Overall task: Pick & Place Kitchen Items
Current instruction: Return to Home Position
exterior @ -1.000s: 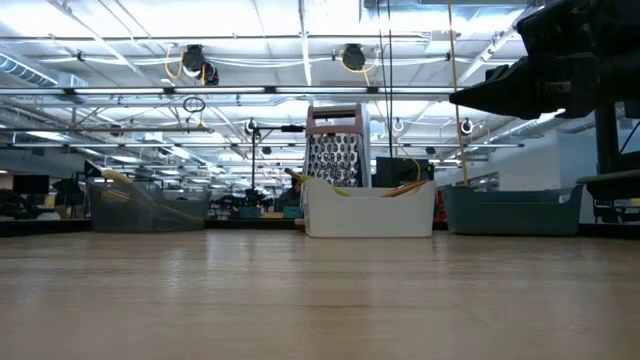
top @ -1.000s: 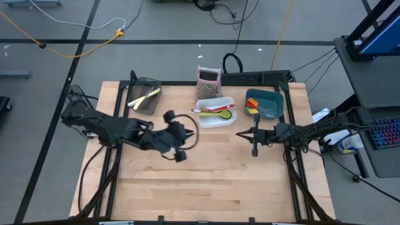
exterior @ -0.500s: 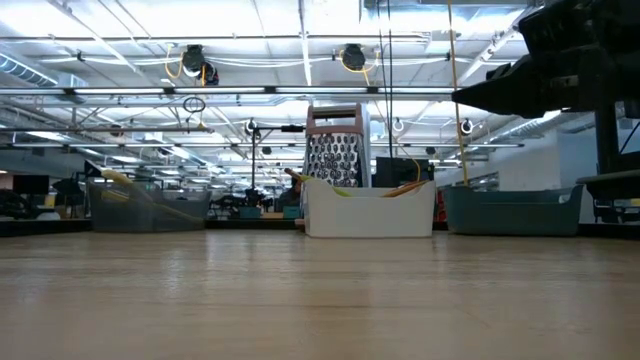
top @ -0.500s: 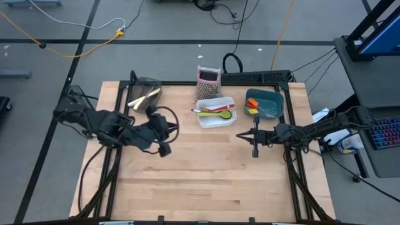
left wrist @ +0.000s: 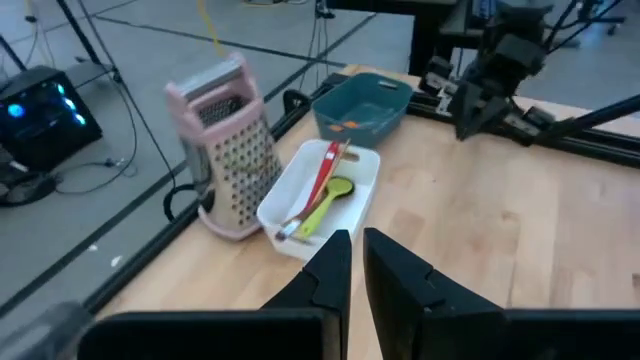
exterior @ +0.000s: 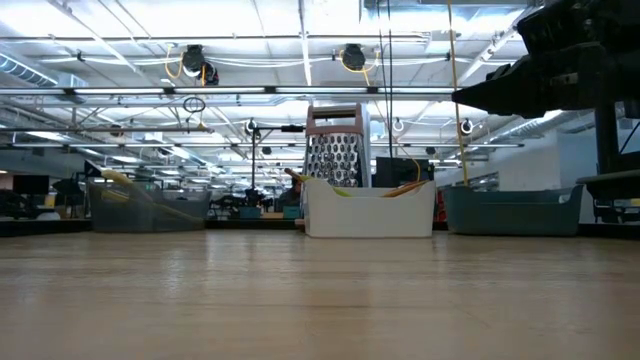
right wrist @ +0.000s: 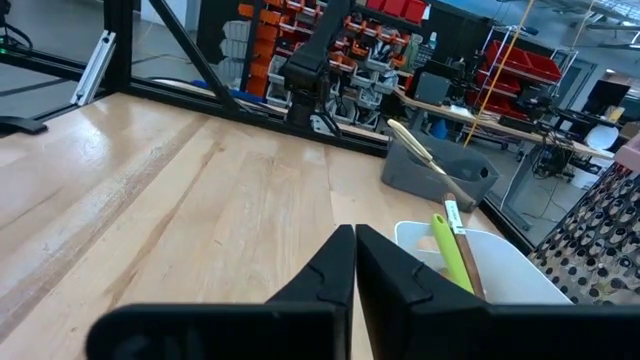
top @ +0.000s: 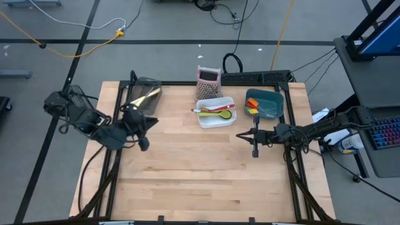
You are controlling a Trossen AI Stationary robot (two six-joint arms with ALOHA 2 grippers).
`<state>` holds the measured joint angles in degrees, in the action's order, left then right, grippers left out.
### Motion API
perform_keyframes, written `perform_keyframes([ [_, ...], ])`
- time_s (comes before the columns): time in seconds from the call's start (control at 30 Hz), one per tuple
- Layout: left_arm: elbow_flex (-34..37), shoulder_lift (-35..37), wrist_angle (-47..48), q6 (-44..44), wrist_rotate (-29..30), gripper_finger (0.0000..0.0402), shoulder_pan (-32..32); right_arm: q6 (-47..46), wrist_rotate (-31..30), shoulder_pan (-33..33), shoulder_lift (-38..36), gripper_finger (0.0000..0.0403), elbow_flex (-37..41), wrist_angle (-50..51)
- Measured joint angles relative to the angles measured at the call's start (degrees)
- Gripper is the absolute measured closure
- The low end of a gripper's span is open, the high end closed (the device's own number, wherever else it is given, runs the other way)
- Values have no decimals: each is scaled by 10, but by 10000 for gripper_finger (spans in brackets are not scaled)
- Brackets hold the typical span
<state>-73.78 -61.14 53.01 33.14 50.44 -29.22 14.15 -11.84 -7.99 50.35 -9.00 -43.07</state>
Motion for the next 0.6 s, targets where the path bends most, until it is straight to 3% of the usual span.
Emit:
perform_keyframes([
  [0.2,174,107,-94,36,16,364,-13,-20,0,0,0,394,0,1],
  [0.43,361,233,-380,-153,-81,364,-4,-74,0,0,0,396,0,17],
  [0.6,449,313,-500,-270,-145,364,18,-75,0,0,0,395,0,18],
])
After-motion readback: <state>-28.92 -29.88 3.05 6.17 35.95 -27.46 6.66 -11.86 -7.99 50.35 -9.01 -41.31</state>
